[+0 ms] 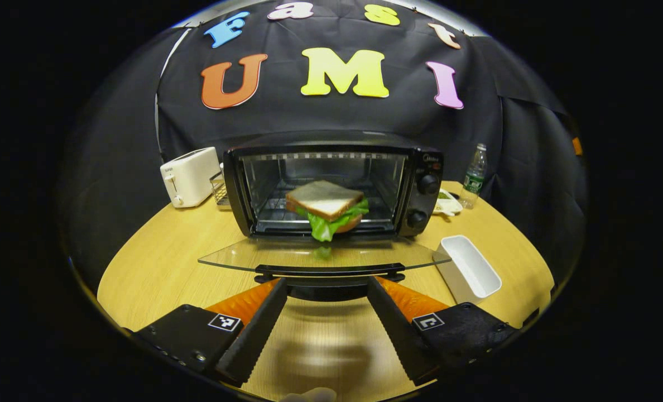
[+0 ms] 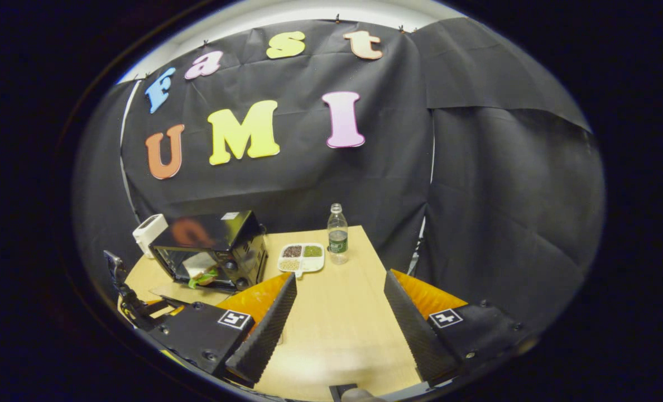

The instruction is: Open the electric oven with the left hand, put the food in, and close the electric oven.

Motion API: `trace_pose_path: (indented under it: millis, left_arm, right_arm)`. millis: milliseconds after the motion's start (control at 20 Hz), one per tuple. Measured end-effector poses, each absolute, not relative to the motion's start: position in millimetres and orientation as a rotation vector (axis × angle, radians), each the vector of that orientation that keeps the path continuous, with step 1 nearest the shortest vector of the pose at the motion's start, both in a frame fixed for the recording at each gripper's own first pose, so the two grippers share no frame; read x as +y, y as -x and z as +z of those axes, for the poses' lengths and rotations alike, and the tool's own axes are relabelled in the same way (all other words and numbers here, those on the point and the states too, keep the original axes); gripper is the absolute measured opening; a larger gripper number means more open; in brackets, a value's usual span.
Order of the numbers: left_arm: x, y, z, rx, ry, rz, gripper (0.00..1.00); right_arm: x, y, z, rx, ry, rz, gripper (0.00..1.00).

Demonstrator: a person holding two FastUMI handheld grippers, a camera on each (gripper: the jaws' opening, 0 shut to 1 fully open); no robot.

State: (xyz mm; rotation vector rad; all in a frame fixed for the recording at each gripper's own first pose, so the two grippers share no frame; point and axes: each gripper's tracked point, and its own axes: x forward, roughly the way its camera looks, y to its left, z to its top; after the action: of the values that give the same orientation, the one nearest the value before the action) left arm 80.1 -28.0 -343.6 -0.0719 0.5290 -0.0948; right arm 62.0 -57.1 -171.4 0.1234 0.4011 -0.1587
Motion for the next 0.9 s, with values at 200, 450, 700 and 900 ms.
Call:
trace_pose_path:
  millis: [200, 450, 700, 900]
  left_arm:
    - [-26, -98, -319, 0.479, 0.063, -0.103, 0.96]
    - [-24, -118, -310, 0.463, 0.055, -0.098, 0.98]
    - [-20, -142, -307, 0.466, 0.072, -0.079, 0.98]
    - [-17, -153, -301, 0.445, 0.056, -0.083, 0.98]
  right_arm:
    - [-56, -68, -171, 0.399, -0.131, -0.158, 1.0]
    - [-55, -78, -172, 0.404, -0.145, -0.157, 1.0]
    - [-54, -86, -171, 0.404, -0.148, -0.159, 1.0]
    - [-56, -90, -172, 0.407, -0.15, -0.165, 1.0]
